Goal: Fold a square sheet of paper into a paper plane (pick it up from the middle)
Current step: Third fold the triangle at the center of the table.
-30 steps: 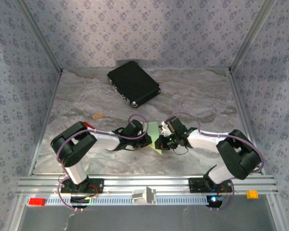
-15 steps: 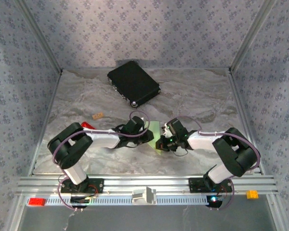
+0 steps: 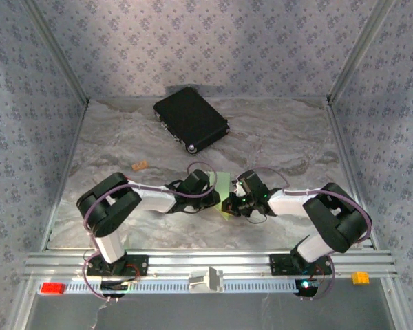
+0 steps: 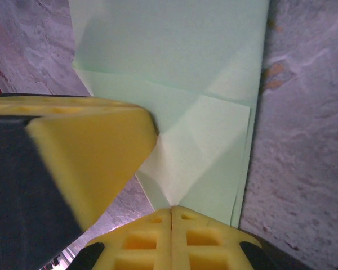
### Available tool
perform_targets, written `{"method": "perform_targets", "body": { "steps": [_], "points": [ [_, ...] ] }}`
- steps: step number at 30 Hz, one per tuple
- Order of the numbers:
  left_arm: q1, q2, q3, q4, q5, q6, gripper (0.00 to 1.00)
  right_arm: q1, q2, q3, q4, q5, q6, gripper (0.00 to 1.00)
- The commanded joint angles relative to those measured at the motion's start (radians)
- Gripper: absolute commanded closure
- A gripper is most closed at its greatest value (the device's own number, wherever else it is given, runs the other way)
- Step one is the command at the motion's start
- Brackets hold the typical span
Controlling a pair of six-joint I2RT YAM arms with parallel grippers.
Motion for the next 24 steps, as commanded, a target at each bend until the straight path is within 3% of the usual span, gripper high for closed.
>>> {"method": "perform_targets", "body": {
  "steps": [1,11,24],
  "points": [
    [0.012,0.020,-0.030,0.031,-0.026,-0.009,0.91,-0.004,0.022,-0.032,-0.086,0.091,0.002,1.00],
    [0.104,0.008,-0.075,0.063,0.004,0.047,0.90,-0.010,0.021,-0.047,-0.135,0.110,-0.042,1.00],
    [0.199,-0.025,-0.058,-0.068,0.010,0.085,0.91,-0.027,-0.008,-0.045,-0.164,0.110,-0.078,1.00]
  ]
}}
